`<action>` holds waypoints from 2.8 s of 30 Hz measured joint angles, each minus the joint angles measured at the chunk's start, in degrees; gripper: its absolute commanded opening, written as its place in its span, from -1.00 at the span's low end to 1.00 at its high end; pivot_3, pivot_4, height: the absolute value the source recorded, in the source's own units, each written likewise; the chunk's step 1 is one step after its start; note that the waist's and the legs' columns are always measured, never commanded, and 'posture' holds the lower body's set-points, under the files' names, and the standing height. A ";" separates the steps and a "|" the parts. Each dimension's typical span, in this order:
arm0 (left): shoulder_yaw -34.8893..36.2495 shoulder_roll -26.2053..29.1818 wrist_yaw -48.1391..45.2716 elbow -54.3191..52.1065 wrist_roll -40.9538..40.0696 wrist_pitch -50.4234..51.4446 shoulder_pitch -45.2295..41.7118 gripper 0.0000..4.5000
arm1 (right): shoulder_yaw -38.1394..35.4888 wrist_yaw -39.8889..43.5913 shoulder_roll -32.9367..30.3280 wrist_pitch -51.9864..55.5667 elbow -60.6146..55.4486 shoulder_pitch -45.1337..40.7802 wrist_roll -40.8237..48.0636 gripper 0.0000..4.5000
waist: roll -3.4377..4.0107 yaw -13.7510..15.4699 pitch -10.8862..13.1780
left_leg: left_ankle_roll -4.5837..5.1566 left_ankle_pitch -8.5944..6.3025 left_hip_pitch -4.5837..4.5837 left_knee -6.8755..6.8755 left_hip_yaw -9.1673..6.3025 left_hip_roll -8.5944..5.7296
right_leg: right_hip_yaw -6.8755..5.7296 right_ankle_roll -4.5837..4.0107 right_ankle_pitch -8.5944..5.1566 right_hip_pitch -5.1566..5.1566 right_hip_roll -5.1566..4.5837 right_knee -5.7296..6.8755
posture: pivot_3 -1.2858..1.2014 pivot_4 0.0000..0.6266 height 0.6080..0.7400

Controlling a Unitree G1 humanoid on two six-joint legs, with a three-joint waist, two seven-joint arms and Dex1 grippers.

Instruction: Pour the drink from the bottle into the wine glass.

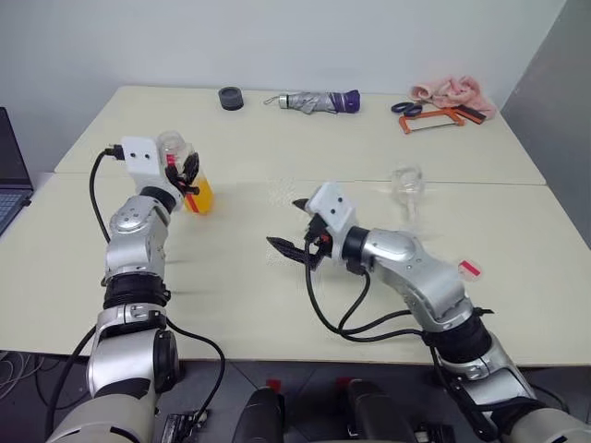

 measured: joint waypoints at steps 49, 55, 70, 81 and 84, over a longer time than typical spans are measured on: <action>-3.91 -9.93 8.11 -26.02 0.91 1.64 28.92 0.97 | -5.72 2.84 -3.15 3.50 -8.04 5.02 -1.95 1.00 | -0.04 0.12 -0.03 | 0.00 0.00 0.01 -0.02 -0.05 0.13 | 0.07 0.00 0.00 0.04 -0.23 0.00 | 0.03 -0.52 1.00; -11.05 -10.26 -1.48 -39.51 -2.58 5.26 33.89 0.97 | -20.41 -1.44 -2.29 15.49 -12.67 3.36 5.79 1.00 | -0.03 0.10 -0.02 | -0.01 0.00 0.05 -0.02 -0.04 0.10 | 0.06 0.01 0.00 0.11 -0.12 0.04 | 0.03 -0.52 1.00; -22.18 1.69 -34.13 -45.46 -10.18 10.16 24.34 0.97 | -27.02 -1.57 -19.10 32.20 30.68 -21.01 5.53 1.00 | 0.03 -0.40 0.01 | 0.07 -0.04 0.10 -0.19 0.46 -0.07 | 0.41 0.00 0.00 0.00 0.10 -0.12 | 0.03 -0.52 1.00; -23.54 3.79 -43.48 -41.02 -9.69 7.44 21.24 0.97 | -19.85 7.65 -19.38 20.90 66.17 -35.03 -1.13 1.00 | 0.07 -0.97 0.04 | 0.09 -0.05 0.08 -0.17 0.49 -0.04 | 0.42 0.00 0.00 -0.02 0.09 -0.12 | 0.03 -0.52 1.00; -23.54 3.64 -43.78 -39.99 -9.06 6.20 21.21 0.97 | -18.40 9.92 -18.96 17.82 71.72 -36.17 -3.51 1.00 | 0.08 -0.98 0.04 | 0.09 -0.05 0.08 -0.17 0.48 -0.02 | 0.42 0.00 0.00 -0.03 0.08 -0.12 | 0.03 -0.52 1.00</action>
